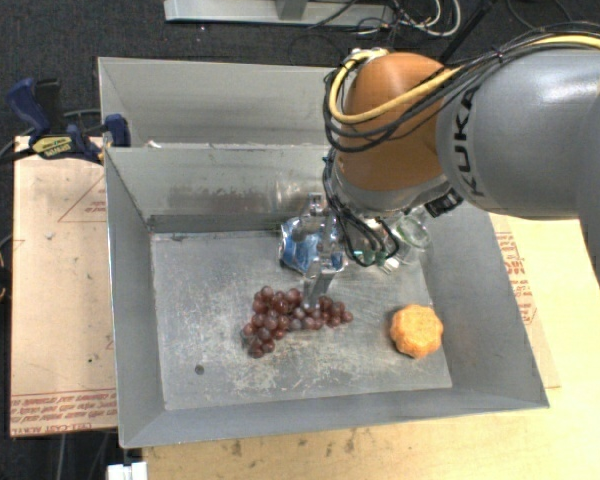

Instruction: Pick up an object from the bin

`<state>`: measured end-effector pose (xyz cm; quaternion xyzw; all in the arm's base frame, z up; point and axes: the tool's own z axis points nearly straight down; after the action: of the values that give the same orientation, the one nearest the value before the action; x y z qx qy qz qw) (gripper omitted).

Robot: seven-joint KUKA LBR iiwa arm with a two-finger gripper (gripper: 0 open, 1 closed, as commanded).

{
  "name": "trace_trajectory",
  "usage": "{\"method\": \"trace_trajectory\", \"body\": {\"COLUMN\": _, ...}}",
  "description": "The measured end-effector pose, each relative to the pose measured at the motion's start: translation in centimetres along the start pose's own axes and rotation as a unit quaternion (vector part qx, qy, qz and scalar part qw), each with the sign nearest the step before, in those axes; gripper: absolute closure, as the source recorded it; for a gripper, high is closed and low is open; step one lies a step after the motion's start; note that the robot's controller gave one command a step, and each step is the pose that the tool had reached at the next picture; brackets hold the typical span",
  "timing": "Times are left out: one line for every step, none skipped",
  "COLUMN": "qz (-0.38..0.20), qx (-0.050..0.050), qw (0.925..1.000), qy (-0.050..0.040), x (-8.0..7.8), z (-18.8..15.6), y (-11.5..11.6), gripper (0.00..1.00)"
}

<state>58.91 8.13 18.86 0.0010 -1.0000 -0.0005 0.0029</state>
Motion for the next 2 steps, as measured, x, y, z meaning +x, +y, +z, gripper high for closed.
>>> {"method": "trace_trajectory", "body": {"qz": 0.001, "qx": 0.000, "qw": 1.0000, "qy": -0.0035, "x": -0.2, "z": -0.4, "y": 0.0, "gripper": 0.00}}
{"method": "trace_trajectory", "body": {"qz": -0.073, "qx": 0.000, "qw": 0.9973, "qy": -0.0075, "x": 0.8, "z": 3.2, "y": -0.1, "gripper": 0.00}}
